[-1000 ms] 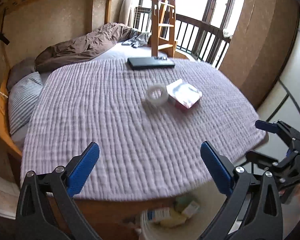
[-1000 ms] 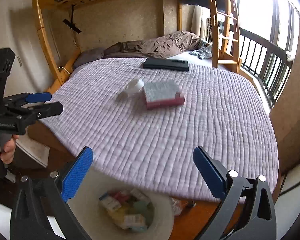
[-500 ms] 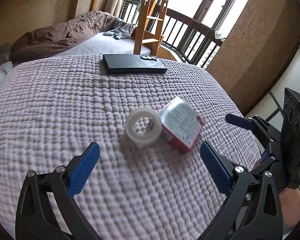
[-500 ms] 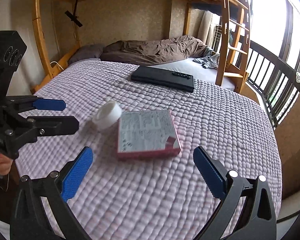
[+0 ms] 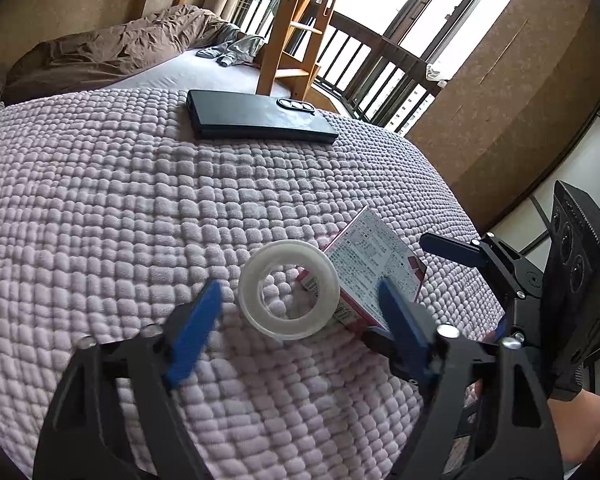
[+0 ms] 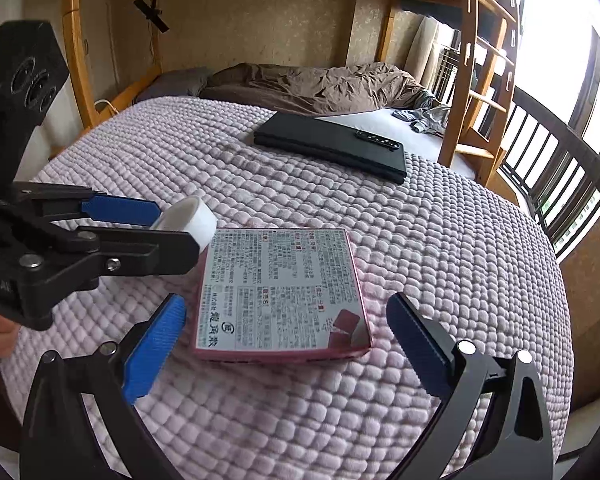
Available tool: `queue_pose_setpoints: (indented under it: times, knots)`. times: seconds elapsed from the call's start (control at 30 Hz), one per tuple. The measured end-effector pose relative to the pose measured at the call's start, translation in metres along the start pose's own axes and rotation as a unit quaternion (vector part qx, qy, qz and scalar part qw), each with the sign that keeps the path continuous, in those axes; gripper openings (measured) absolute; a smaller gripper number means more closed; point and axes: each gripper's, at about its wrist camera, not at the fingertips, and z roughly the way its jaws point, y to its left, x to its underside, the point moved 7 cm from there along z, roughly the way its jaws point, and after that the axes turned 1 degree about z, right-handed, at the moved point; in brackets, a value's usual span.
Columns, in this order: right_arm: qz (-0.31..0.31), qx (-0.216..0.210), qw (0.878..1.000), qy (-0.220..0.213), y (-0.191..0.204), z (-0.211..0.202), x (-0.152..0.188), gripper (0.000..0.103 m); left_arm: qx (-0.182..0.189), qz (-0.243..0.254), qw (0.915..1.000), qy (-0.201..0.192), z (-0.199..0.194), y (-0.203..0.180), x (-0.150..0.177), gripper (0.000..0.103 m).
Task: Collect trash
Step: 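Move the left tool to the tape roll while the right tool reaches the pink-edged box, then grasp the clear tape roll with the left tool while the right tool grasps the pink-edged box, then carry the tape roll and pink-edged box over the white bin with both tools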
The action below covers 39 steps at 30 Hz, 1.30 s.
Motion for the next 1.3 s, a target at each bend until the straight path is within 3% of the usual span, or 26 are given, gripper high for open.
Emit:
queue_pose_setpoints:
  times: [0.3, 0.37, 0.7, 1.07, 1.3]
  knots:
    - [-0.007, 0.022, 1.0, 0.01, -0.003, 0.012, -0.004, 0.099, -0.004, 0.007, 1.0, 0.005, 0.011, 0.0, -0.001, 0.057]
    - [-0.007, 0.019, 1.0, 0.013, -0.003, 0.012, -0.004, 0.089, -0.006, 0.011, 0.9999, 0.006, 0.011, 0.001, -0.001, 0.052]
    - [0.033, 0.008, 0.999, 0.023, -0.015, 0.004, -0.002, 0.087, -0.018, 0.016, 0.9997, 0.008, 0.0, 0.002, 0.0, 0.052]
    - [0.117, -0.018, 0.993, 0.027, -0.032, -0.027, 0.014, 0.087, -0.041, 0.037, 0.9984, 0.009, -0.021, -0.004, 0.014, 0.052]
    - [0.132, -0.025, 0.991, 0.02, -0.029, -0.052, 0.021, 0.087, -0.044, 0.031, 0.9985, 0.007, -0.037, -0.009, 0.029, 0.052]
